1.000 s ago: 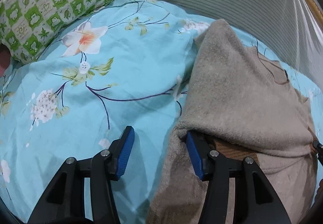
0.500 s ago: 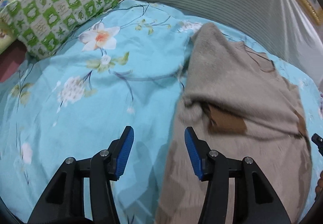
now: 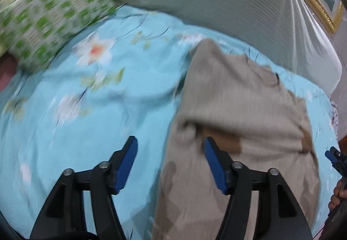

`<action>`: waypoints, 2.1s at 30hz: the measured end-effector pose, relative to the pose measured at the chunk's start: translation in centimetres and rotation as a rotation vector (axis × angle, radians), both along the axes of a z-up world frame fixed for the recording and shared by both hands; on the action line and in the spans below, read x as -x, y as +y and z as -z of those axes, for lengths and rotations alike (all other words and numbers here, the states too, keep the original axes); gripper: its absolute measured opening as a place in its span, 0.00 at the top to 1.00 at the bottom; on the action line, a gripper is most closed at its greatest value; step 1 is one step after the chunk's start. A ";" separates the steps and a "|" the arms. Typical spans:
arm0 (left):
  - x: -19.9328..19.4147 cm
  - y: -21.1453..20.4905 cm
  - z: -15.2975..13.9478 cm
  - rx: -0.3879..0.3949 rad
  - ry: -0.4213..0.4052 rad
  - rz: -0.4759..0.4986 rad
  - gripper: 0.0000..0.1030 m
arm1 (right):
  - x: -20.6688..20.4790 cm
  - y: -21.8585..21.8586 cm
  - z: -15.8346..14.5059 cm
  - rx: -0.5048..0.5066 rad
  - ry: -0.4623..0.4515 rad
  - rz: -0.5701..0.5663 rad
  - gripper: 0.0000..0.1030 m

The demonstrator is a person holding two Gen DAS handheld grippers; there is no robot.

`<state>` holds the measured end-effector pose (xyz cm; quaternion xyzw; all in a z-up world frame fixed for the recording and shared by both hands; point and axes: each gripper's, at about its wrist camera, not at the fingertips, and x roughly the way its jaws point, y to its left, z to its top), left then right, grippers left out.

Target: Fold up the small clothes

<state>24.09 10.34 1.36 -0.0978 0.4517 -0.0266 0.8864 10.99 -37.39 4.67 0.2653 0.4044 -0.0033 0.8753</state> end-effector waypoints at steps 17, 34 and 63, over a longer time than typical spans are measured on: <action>-17.9 0.1 4.7 -0.275 0.132 -0.171 0.37 | -12.8 5.3 6.3 0.013 0.100 -0.238 0.47; -3.9 -1.0 -0.1 0.003 0.034 -0.035 0.37 | -2.6 3.9 0.4 -0.012 -0.016 -0.167 0.47; 28.2 -1.6 6.3 0.094 0.144 0.122 0.35 | 24.0 6.1 4.8 -0.051 0.089 -0.048 0.46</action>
